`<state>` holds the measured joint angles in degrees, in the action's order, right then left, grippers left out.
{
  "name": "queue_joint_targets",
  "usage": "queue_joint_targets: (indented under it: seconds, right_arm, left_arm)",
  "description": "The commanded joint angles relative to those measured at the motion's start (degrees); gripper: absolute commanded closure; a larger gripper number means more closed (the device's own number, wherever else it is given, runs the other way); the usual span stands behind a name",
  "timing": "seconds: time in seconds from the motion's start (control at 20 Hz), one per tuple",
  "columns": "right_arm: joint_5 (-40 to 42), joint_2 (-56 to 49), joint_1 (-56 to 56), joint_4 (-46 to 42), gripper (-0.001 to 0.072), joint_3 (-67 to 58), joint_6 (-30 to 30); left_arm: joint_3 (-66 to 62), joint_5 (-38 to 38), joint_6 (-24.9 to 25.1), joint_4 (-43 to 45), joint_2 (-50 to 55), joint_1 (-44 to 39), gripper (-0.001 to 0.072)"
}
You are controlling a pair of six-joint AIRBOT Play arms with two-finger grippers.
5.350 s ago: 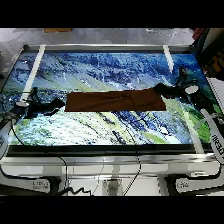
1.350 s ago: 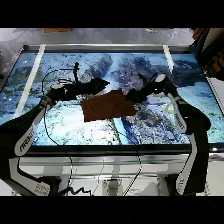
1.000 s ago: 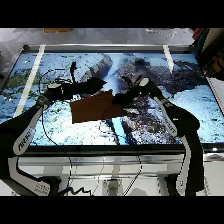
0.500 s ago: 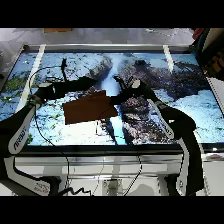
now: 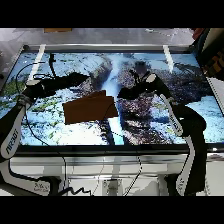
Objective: Fold the clothes and pants, and hang the long-sleeved shirts on hangers.
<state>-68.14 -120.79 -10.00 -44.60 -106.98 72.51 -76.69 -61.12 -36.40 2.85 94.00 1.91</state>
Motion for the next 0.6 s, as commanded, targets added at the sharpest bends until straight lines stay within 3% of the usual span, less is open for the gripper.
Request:
queue_joint_targets:
  seconds: [0.0,0.1,0.2,0.25,0.4,0.55]
  right_arm:
    - [-3.4,-2.2,0.0,4.3,0.0079,0.0,3.3]
    - [-4.3,-4.2,-1.8,6.5,0.0021,0.0,4.0]
    - [-3.2,-5.5,-4.5,9.1,0.0021,0.0,4.0]
    - [-1.7,-5.7,-6.2,9.2,0.0057,0.0,4.0]
    - [3.7,-5.6,-10.7,9.9,0.0070,-0.4,3.9]
    - [6.6,-5.6,-14.7,9.6,0.0192,-0.5,2.7]
  left_arm:
    - [0.0,-0.5,0.0,0.1,-0.2,0.1,0.0488]
    - [0.0,-1.5,0.0,0.1,-0.2,0.1,0.0488]
    - [0.0,-1.7,0.0,0.1,-0.2,0.1,0.0488]
    - [0.0,-1.7,0.0,0.1,-0.2,0.1,0.0487]
    - [0.0,-1.8,0.0,0.1,-0.2,0.1,0.0487]
    - [0.0,-1.8,0.0,0.1,-0.2,0.3,0.0487]
